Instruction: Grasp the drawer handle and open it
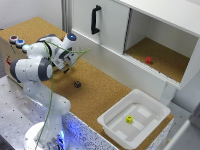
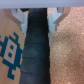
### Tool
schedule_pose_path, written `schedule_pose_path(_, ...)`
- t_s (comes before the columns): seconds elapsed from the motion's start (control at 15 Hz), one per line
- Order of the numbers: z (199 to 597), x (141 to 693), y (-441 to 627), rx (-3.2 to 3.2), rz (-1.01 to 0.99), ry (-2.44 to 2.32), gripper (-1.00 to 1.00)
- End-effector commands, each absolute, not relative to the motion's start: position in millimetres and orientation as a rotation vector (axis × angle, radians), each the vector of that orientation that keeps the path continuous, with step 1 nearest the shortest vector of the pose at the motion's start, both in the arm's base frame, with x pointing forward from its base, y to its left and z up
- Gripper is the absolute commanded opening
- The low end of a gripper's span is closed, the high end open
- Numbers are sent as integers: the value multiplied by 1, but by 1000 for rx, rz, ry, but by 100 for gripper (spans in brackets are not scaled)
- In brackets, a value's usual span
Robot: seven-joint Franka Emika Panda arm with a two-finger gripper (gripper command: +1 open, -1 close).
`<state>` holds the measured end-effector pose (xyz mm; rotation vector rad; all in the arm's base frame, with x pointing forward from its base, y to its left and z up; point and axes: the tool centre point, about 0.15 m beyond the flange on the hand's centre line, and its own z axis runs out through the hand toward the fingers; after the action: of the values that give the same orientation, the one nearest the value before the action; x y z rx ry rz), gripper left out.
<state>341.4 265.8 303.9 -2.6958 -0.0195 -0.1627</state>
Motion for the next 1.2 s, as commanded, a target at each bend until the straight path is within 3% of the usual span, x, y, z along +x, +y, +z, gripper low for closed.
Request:
schedule_pose_path(0.0, 270, 332, 231, -2605, -215, -17, -100)
schedule_pose_path(1.13, 297, 345, 156, -2711, -292, 34, -100)
